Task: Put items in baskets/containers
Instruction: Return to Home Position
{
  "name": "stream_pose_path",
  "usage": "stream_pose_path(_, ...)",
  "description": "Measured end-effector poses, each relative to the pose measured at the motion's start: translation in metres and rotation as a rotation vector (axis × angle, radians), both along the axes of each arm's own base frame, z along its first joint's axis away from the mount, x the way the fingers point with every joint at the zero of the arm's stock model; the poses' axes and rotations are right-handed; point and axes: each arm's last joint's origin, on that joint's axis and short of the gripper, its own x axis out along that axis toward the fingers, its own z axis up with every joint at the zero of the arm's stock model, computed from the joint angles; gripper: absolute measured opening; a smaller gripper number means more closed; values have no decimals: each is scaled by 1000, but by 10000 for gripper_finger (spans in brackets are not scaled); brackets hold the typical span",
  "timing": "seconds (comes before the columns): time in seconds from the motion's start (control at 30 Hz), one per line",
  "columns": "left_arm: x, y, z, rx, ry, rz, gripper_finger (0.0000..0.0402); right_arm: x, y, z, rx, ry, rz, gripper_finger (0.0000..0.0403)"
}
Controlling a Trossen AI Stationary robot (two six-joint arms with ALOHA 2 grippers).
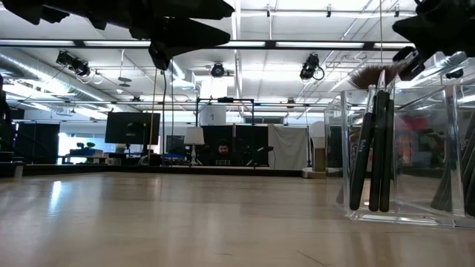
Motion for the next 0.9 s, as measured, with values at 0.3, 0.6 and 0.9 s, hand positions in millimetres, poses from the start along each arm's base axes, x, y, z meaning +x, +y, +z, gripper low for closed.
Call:
stream_pose_path(0.3,7,19,10,-31,-23,-22,197,-7,2,-32,27,-23,20,0)
stream_pose_path(0.6,-2,52,33,-39,-35,-5,197,-7,-1,-47,-70,-49,-28,0)
stream_pose_path(0.9,-27,76,65,-13,-30,25,197,-5,-10,-50,-133,-84,-148,0)
